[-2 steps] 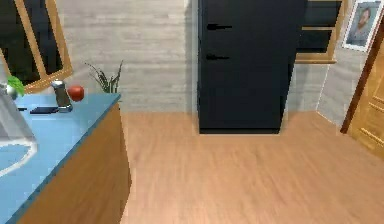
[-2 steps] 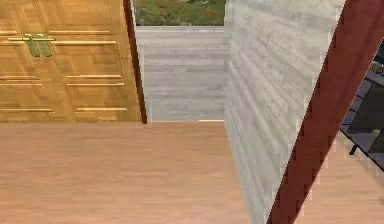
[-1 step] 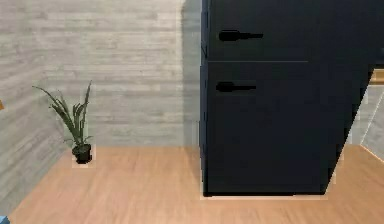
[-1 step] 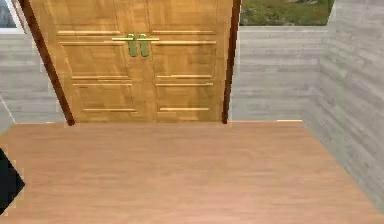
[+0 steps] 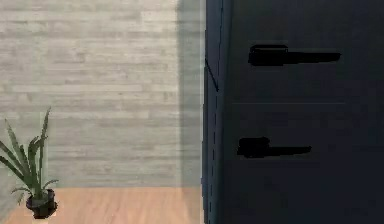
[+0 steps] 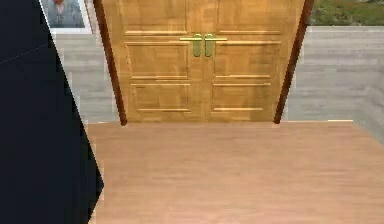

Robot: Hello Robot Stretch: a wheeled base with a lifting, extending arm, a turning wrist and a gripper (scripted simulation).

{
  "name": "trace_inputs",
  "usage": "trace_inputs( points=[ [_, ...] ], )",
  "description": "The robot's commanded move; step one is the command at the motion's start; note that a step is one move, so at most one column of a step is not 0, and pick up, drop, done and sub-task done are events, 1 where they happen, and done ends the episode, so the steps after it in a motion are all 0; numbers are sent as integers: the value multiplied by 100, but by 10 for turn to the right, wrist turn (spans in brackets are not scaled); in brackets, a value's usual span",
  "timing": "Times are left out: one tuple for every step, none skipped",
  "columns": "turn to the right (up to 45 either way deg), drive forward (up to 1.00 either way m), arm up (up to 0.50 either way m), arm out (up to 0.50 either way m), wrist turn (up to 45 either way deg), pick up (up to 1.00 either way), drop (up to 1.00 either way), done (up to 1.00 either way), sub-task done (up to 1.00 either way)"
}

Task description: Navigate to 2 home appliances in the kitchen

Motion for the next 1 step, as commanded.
trace_inputs(
  points=[
    [270,0,0,0,0,0,0,0,0]
  ],
)
